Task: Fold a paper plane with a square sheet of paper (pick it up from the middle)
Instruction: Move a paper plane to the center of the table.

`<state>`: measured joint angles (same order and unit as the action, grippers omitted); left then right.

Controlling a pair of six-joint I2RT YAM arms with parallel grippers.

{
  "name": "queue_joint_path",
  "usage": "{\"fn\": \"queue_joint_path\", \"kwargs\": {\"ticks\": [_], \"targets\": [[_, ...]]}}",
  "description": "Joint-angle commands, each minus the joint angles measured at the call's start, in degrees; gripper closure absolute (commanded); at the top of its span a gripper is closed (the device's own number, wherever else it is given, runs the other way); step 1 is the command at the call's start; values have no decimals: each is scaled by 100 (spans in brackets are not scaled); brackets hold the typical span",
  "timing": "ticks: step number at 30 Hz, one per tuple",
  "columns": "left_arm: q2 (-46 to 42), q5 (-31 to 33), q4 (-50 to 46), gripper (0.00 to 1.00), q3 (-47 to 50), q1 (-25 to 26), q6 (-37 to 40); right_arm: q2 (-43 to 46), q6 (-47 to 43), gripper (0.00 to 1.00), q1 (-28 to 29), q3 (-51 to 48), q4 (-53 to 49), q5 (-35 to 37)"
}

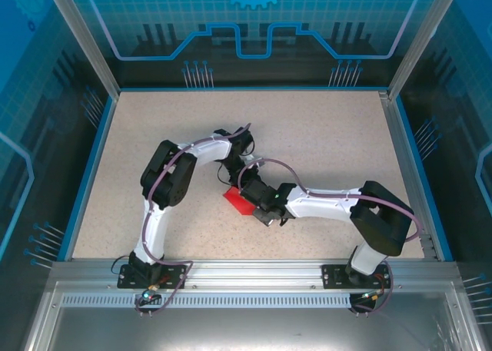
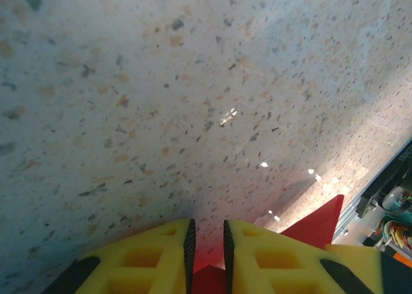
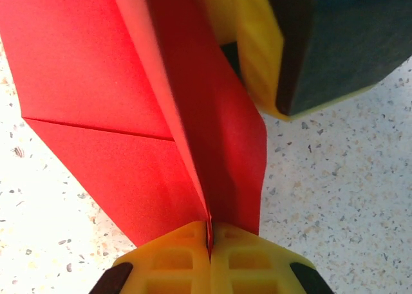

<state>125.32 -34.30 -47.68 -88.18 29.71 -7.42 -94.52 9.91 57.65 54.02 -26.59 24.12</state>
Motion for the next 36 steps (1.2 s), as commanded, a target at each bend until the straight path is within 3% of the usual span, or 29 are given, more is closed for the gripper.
{"fn": "queue_joint_path", "kwargs": {"ticks": [1, 27, 36], "targets": [[94, 47, -105, 79, 99, -26, 156, -68, -92, 100, 111, 135, -136, 303], [163, 140, -780, 78, -513, -25, 408, 111, -397, 100, 353, 170, 165, 484], [-596, 1611, -598, 57, -814, -218, 152, 50, 699, 100, 202, 383, -285, -195]]}}
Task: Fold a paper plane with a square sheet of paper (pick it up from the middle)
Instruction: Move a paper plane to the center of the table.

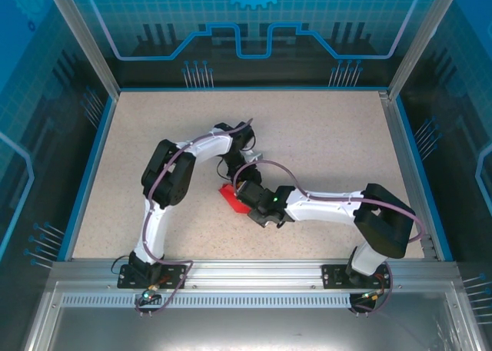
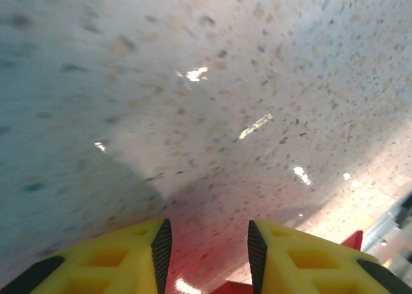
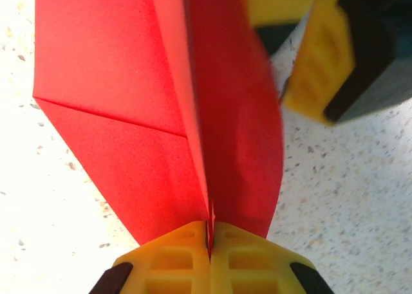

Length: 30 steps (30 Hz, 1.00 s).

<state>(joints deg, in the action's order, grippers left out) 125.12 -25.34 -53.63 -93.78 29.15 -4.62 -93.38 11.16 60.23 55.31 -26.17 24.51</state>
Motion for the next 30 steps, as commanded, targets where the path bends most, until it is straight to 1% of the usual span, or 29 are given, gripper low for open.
{"fn": "queue_joint_path", "kwargs": {"ticks": [1, 5, 8, 13, 14, 17, 21, 23, 24, 27, 30], "targets": [[-725, 961, 56, 54, -264, -217, -195, -127, 822, 100, -59, 339, -508, -192], [-1295, 1688, 212, 43, -246, -468, -387, -380, 2006, 100, -283, 711, -1360, -179], [-1699, 1961, 259, 38, -87, -606, -429, -488, 2612, 100, -405, 814, -1506, -266], [-2314, 1794, 581, 33, 609, -661, -532, -663, 3256, 100, -649, 877, -1379, -338], [-2480, 1756, 733, 29, 859, -665, -601, -658, 3346, 100, -689, 868, -1316, -342], [-3016, 1693, 1160, 21, 1537, -676, -813, -618, 3499, 99, -818, 846, -1160, -373], [-3456, 1579, 1418, 21, 2117, -676, -998, -659, 3573, 96, -985, 806, -958, -600], [-3612, 1480, 1567, 20, 2403, -674, -1098, -716, 3589, 92, -1014, 868, -951, -610], [-3648, 1430, 1625, 20, 2505, -678, -1131, -729, 3586, 89, -1013, 897, -968, -606], [-3688, 1359, 1670, 20, 2744, -674, -1177, -760, 3578, 87, -1013, 980, -994, -607], [-3768, 1272, 1759, 20, 2914, -680, -1207, -727, 3559, 81, -1026, 1039, -1041, -588]]}}
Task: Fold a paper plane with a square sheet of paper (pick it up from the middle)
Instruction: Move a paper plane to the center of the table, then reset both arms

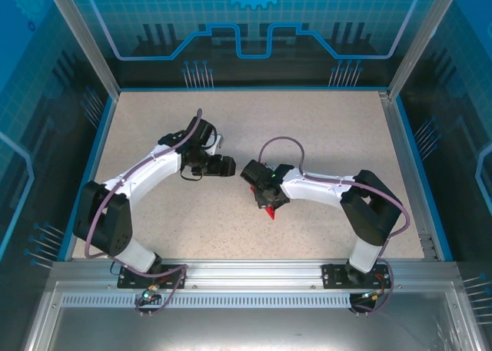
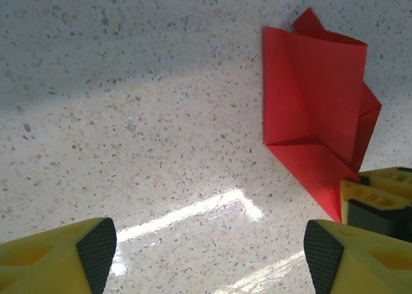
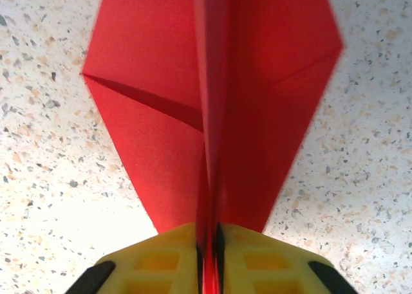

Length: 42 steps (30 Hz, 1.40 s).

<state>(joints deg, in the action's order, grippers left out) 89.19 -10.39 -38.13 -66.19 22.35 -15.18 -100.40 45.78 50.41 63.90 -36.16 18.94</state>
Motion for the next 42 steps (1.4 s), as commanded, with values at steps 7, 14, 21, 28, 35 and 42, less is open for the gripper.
{"fn": "queue_joint_path", "kwargs": {"ticks": [7, 14, 21, 28, 35, 42], "targets": [[-304, -188, 132, 20, 254, 3, -58, 133, -3, 67, -64, 254, -181, -84], [-622, 29, 266, 19, 462, 6, -11, 770, -417, 50, -98, 307, -452, -101], [-1466, 1053, 701, 1, 1155, -57, 63, 1701, -2238, 24, -590, -68, 4, -41], [-1901, 2721, 1764, 1, 2026, -526, 140, 3014, -3454, 15, -2263, -1508, 1711, -770], [-1884, 3302, 2972, 1, 2694, -1125, 335, 3519, -3896, 2, -3797, -2605, 2862, -594], [-1417, 3240, 4377, 1, 3214, -1326, 970, 3218, -3968, 1, -4610, -3246, 4516, -844]]}}
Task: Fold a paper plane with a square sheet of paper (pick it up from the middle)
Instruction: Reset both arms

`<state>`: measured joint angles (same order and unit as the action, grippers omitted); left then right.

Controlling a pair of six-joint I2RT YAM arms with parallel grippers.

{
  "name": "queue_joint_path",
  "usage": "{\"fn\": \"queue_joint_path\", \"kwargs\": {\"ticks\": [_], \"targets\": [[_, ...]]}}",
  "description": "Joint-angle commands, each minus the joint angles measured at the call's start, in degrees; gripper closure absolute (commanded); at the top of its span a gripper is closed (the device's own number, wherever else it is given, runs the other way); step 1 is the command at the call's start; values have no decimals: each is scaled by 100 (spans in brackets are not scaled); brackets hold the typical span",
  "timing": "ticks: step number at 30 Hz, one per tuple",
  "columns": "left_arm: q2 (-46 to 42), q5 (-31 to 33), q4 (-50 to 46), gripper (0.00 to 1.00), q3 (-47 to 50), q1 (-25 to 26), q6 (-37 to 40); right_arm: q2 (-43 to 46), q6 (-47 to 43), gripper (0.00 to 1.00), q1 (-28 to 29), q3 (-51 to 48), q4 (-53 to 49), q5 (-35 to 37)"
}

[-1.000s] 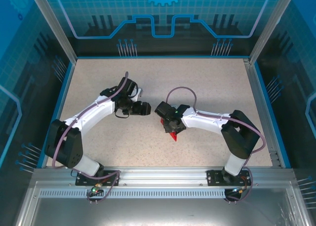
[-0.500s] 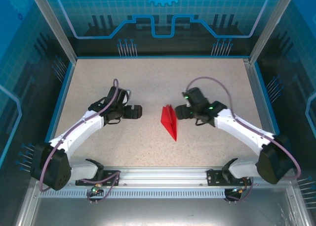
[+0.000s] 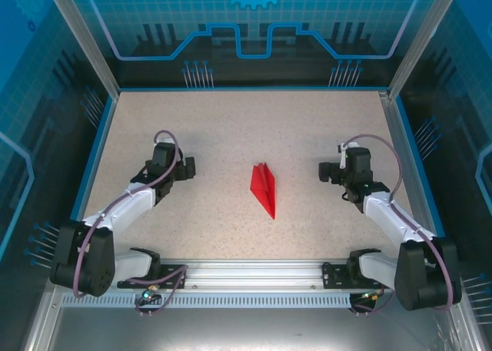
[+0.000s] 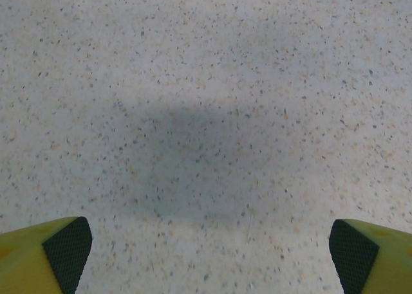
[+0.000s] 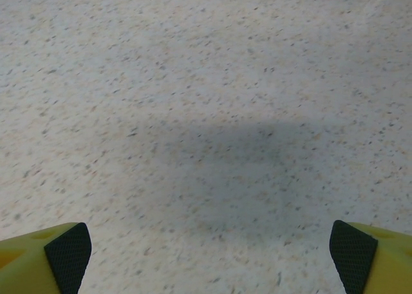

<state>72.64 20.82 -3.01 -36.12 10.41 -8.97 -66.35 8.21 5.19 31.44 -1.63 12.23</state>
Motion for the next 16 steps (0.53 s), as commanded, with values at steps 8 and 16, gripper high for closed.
{"fn": "queue_joint_path", "kwargs": {"ticks": [8, 16], "targets": [[993, 14, 1930, 1, 143, -281, 760, -1260, -293, 1, -368, -328, 3091, -435], [1080, -374, 1884, 1, 35, -463, 734, -1418, -330, 1, -496, -213, 3121, -675]]}}
